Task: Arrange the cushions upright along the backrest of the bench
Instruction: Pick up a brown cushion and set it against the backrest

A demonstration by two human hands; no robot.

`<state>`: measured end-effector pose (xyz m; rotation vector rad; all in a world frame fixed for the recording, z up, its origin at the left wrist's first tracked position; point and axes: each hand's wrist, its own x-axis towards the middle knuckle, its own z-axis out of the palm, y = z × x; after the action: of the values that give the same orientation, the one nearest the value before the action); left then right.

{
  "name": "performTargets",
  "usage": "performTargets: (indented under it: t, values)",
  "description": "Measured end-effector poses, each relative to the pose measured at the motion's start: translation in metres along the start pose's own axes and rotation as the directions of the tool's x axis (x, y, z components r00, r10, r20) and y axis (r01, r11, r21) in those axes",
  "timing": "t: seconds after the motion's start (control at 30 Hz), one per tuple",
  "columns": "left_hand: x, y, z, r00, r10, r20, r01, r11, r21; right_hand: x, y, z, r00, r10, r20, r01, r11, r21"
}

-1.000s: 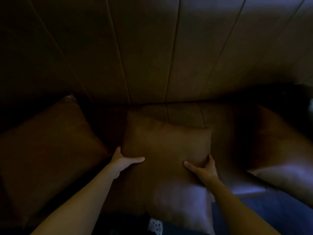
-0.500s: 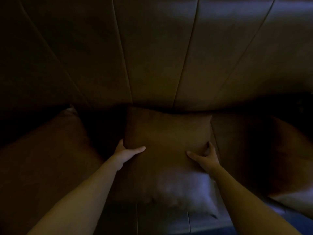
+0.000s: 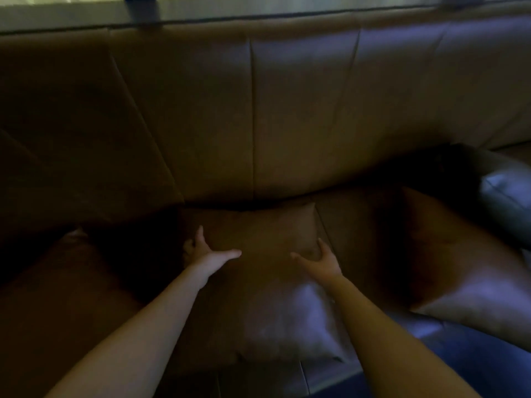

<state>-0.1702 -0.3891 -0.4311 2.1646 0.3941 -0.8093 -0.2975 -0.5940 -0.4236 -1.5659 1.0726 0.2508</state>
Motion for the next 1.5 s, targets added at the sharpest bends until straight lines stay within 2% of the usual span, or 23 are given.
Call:
performTargets:
  t: [0.17,0.4,0.53,0.73,0.97,1.13,1.27,1.5]
  values:
    - [-0.041,0.061,0.063,0.979,0.128,0.157,-0.132,0.991,0.013,-0.013,-0.013,-0.053,0.996,-0.020,-0.091,0.021,1.000,0.004]
    - [-0.110,0.110,0.186,0.896,0.147,0.420,-0.189,0.980,0.060,-0.011,0.028,-0.186,0.991,0.008,-0.132,-0.003,0.999,0.038]
    - [-0.147,0.130,0.267,0.869,0.123,0.480,-0.167,0.985,0.051,0.002,0.070,-0.273,0.989,0.060,-0.138,-0.054,0.997,0.047]
    - [-0.181,0.153,0.371,0.876,0.104,0.471,-0.138,0.990,0.038,0.025,0.125,-0.376,0.957,0.119,-0.265,-0.122,0.993,0.006]
    - [-0.167,0.161,0.447,0.911,0.078,0.404,-0.124,0.988,0.090,0.056,0.184,-0.444,0.877,0.250,-0.411,-0.288,0.957,-0.030]
    - [-0.147,0.153,0.471,0.924,0.071,0.377,-0.124,0.985,0.118,0.097,0.227,-0.471,0.897,0.288,-0.334,-0.281,0.957,0.070]
    - [-0.139,0.148,0.474,0.930,0.059,0.363,-0.100,0.990,0.096,0.100,0.231,-0.476,0.927,0.254,-0.277,-0.219,0.964,0.151]
    - [-0.148,0.156,0.473,0.951,0.157,0.266,-0.165,0.986,0.007,0.100,0.227,-0.469,0.897,0.175,-0.406,-0.114,0.979,0.170]
